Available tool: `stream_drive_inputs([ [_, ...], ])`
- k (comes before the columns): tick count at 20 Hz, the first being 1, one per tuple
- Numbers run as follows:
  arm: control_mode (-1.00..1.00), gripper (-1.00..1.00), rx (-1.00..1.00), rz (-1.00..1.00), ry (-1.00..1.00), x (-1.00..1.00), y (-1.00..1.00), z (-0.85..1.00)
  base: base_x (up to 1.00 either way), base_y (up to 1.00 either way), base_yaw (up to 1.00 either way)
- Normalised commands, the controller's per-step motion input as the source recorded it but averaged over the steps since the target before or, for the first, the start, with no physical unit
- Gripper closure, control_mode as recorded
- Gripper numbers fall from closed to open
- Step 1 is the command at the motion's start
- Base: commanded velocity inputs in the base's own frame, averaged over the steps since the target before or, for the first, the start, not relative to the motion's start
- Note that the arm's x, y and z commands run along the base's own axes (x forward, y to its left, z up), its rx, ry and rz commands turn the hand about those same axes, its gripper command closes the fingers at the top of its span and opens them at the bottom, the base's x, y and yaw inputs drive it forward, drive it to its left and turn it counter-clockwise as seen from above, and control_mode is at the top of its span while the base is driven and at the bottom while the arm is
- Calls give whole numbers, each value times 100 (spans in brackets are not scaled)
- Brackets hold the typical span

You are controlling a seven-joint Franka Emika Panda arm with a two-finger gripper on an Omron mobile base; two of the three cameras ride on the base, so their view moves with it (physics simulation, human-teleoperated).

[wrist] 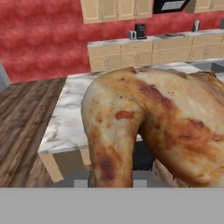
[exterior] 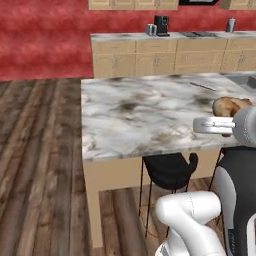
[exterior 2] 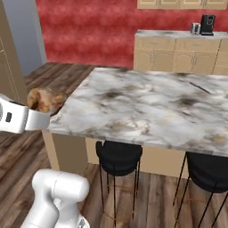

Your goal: Retrieve the chicken drumstick from the fridge and place it on the cutting board.

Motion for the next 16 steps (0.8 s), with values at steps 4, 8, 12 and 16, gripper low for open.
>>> stream_drive_inputs([
  [4,100,100,0,0,0,0,0,0,31,-89,0],
  [8,100,100,0,0,0,0,0,0,44,-90,0],
  [12,100,100,0,0,0,0,0,0,41,-91,0],
  [16,100,100,0,0,0,0,0,0,12,-92,0],
])
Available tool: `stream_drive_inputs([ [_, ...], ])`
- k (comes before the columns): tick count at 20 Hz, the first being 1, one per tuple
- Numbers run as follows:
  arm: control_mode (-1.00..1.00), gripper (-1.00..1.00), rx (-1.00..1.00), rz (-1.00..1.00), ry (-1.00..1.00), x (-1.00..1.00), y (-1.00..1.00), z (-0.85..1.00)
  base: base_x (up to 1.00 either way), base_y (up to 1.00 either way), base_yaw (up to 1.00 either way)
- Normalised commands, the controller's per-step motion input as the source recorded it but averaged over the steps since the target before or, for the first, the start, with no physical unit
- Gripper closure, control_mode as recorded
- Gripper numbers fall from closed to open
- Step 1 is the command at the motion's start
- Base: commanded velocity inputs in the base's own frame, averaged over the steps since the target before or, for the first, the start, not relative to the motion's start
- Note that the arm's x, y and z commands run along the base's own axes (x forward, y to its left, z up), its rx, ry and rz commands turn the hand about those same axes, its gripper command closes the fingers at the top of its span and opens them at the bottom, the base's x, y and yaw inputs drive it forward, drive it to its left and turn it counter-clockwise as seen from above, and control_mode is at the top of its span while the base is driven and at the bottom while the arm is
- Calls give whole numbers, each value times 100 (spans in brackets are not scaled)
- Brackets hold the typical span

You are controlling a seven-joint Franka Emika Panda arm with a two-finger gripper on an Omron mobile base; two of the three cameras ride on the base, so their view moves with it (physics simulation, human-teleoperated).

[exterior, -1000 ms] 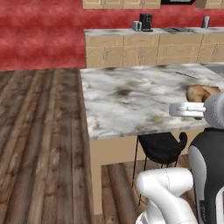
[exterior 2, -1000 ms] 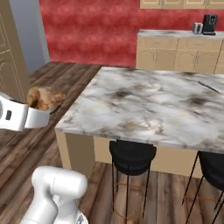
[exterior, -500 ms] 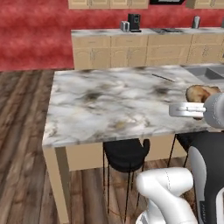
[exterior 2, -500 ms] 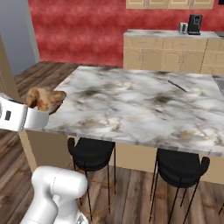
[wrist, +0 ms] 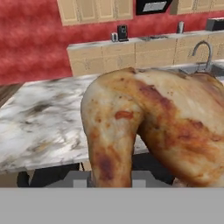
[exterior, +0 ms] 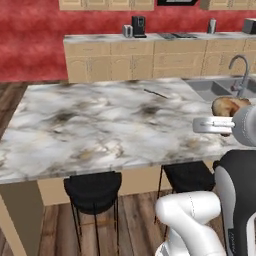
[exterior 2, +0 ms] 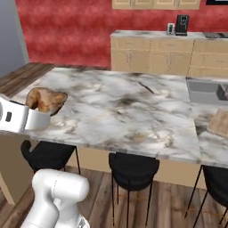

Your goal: Retrieve the chicken drumstick from the fridge and place it on the cutting board.

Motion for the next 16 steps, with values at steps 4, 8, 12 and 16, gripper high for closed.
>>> stream_drive_inputs([
  [4,100,100,0,0,0,0,0,0,2,-98,0],
  [8,100,100,0,0,0,0,0,0,0,-97,0],
  [12,100,100,0,0,0,0,0,0,0,-100,0],
  [16,100,100,0,0,0,0,0,0,1,-96,0],
])
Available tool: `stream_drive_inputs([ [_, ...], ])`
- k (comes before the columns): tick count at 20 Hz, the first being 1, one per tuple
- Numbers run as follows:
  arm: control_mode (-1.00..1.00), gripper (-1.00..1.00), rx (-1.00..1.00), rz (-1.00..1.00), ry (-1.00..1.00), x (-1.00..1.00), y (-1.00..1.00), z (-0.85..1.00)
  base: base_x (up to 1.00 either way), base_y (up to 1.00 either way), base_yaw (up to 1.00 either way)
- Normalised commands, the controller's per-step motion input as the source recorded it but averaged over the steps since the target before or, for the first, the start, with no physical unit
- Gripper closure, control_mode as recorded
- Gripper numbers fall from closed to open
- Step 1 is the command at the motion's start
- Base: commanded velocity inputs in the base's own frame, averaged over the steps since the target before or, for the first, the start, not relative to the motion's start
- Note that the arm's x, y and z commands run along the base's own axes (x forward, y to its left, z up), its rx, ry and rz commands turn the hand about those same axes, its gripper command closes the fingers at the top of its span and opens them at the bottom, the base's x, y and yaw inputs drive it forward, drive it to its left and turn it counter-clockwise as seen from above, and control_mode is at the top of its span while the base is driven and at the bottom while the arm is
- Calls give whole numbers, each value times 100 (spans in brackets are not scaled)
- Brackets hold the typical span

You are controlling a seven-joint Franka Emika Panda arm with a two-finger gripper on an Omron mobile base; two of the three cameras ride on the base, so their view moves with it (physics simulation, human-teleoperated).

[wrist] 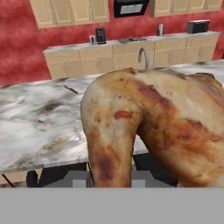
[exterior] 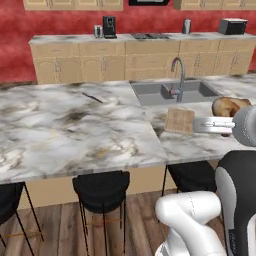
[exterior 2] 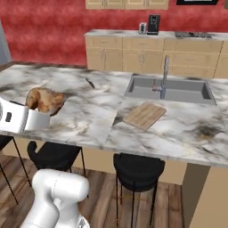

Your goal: Retrieve the chicken drumstick from the fridge and place it on the cutting board.

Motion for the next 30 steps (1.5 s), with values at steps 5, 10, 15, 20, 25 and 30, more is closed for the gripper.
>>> stream_drive_inputs([
  [5,100,100,0,0,0,0,0,0,3,-72,0],
  [10,100,100,0,0,0,0,0,0,29,-37,0],
  [15,100,100,0,0,0,0,0,0,58,-27,0],
  [20,100,100,0,0,0,0,0,0,37,-8,0],
  [25,100,100,0,0,0,0,0,0,9,0,0],
  [30,100,100,0,0,0,0,0,0,0,0,0],
])
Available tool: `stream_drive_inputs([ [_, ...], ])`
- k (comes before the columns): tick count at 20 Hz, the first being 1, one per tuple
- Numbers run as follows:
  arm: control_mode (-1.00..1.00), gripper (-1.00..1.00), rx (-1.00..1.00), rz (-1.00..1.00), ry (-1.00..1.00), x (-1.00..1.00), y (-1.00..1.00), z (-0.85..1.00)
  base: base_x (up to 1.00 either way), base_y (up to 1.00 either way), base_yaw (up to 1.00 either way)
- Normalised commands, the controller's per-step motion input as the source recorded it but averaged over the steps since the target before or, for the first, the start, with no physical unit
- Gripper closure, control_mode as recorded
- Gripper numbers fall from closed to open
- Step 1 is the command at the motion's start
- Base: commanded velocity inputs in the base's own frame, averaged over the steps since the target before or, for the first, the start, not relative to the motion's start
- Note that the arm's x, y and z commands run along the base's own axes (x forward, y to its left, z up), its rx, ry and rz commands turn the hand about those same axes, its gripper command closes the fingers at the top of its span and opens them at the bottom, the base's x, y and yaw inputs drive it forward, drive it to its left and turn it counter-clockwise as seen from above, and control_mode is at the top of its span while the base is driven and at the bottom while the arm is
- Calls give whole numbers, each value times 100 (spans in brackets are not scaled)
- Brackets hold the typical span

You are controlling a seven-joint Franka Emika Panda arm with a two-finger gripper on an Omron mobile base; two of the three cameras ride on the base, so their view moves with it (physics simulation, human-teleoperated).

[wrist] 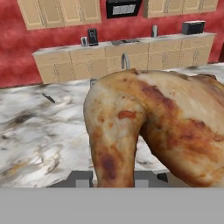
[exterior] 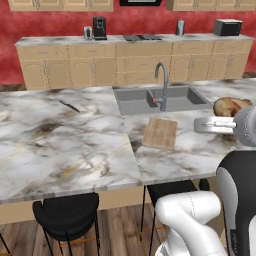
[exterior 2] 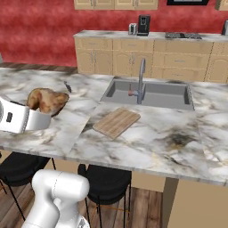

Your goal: Retrieve the chicken drumstick from the fridge and place it on the cutting board.

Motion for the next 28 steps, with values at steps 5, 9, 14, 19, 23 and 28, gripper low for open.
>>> stream_drive_inputs([
  [5,-100,100,0,0,1,13,0,-2,0,0,0],
  [9,-100,100,0,0,17,48,-1,0,0,0,0],
  [14,-100,100,0,-3,33,81,-3,0,0,0,0],
  [19,-100,100,0,-7,25,78,-17,0,0,0,0],
  [23,-100,100,0,-10,21,85,-32,-6,0,0,0],
  [28,-100,100,0,-9,9,92,-26,-34,0,0,0],
])
